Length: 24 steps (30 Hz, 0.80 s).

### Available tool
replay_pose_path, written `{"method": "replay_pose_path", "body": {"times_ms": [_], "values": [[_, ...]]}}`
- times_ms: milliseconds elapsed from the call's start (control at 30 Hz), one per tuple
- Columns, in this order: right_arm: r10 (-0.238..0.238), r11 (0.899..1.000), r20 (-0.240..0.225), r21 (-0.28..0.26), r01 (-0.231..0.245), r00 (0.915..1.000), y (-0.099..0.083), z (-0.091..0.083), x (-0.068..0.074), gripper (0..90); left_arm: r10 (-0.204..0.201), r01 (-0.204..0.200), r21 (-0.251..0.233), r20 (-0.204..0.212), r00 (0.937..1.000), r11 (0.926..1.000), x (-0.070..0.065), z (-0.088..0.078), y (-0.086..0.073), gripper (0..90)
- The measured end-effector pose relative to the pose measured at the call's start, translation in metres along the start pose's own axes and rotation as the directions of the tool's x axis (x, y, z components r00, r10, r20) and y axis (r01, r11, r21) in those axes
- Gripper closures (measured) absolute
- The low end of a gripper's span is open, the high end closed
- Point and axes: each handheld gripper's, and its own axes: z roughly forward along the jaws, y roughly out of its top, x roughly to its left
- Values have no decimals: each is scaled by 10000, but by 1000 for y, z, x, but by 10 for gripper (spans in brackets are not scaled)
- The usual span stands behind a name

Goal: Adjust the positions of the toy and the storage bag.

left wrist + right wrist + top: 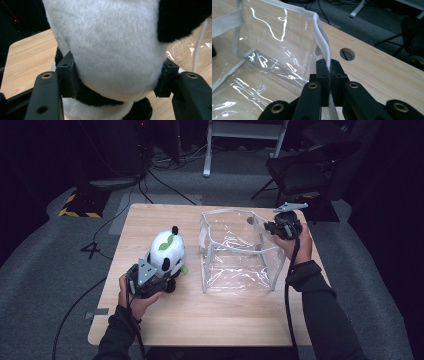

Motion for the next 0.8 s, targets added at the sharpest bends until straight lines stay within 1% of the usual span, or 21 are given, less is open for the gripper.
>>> {"method": "replay_pose_path", "body": {"times_ms": [33,67,133,200,300,333,500,567,633,667,733,767,800], "values": [[188,9998,180,6,-188,9997,1,2,-1,881,4,-4,0,-5,10000,10000,0,0,0,363],[317,9995,259,17,-317,9992,1,3,-2,882,3,-3,0,-1,10000,10000,0,0,0,363],[697,9976,553,8,-699,9960,2,5,-5,882,-6,6,-13,4,10000,10000,0,1,0,362],[958,9954,792,3,-961,9922,3,7,-6,882,-9,9,-16,7,10000,10000,0,1,0,363],[1259,9919,994,21,-1267,9871,4,9,-7,881,-34,34,-46,41,10000,10000,1,2,0,362],[1394,9901,997,8,-1401,9852,4,10,-8,881,-36,36,-52,47,10000,10000,1,2,0,362],[1481,9890,743,-65,-1480,9862,3,9,-10,876,-87,87,-122,54,9999,9999,1,2,0,357],[1515,9884,461,-166,-1509,9874,2,8,-10,865,-99,100,-156,58,9999,9998,3,3,0,355],[1424,9898,330,-152,-1420,9893,3,7,-10,819,-245,248,-265,116,9996,9993,4,5,-2,353],[1344,9908,181,-171,-1341,9908,3,5,-10,764,-271,275,-281,149,9995,9992,6,5,-2,353],[1310,9909,67,-332,-1308,9914,2,1,-10,752,-259,264,-325,168,9995,9991,6,5,-2,352],[1233,9914,-73,-439,-1235,9923,3,-2,-10,723,-263,268,-309,175,9995,9992,6,5,-2,352],[1168,9918,-119,-508,-1173,9931,3,-5,-10,678,-240,245,-301,158,9996,9992,5,5,-2,352]]}}
